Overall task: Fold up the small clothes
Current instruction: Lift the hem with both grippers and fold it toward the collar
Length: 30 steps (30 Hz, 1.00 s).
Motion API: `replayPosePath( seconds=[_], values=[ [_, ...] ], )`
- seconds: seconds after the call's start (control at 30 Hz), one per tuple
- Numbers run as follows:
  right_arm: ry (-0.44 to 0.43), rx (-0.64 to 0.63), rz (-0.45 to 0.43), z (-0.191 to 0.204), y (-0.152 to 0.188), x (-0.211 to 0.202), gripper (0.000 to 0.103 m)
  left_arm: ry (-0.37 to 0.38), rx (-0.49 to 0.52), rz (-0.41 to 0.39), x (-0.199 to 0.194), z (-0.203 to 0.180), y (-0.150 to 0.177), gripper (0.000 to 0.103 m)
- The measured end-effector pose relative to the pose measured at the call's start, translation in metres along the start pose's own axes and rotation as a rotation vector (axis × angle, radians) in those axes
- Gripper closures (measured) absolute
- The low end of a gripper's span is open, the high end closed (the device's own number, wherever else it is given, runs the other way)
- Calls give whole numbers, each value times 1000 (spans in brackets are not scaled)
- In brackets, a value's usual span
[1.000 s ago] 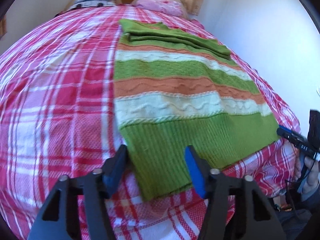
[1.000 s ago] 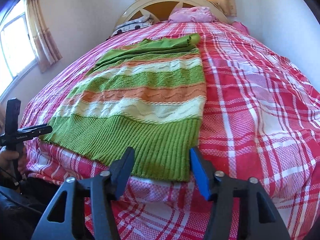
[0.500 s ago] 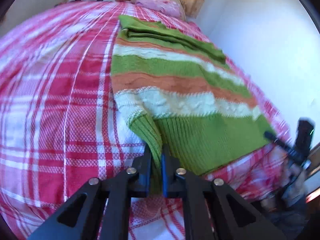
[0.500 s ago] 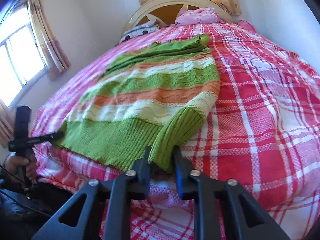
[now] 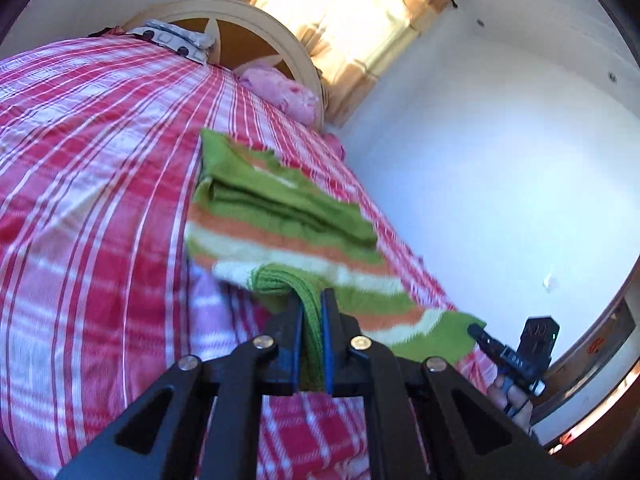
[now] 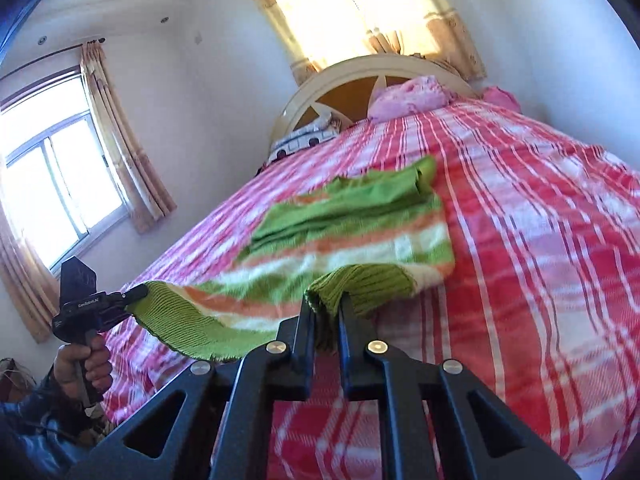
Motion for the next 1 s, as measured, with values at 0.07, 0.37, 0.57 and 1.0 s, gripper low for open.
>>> replayPosePath(
  seconds=[0.07,0.37,0.57,1.0],
  values=[
    [-2,-9,-9,6,-12,6,94,2,-10,-20,6,3,-13,95],
    [-16,11,-51,18,-69,29,95,-25,17,-43,29,13,-56,95],
    [-1,17,-49,17,-103,55,96,-45,13,-65,49,27,-89,95],
    [55,-18,-40,12,-181,122,96,-64,8,-44,110,60,-147,95]
  ],
)
Point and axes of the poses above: each gripper's, at about its wrist camera, not at the fingertips, and x roughly the way its jaws point, z to its left, y to its underside, the point moved 4 cm from there along x, roughly the way its jaws point, and after that the axes turned 10 degrees about x, right-handed, at the moved point
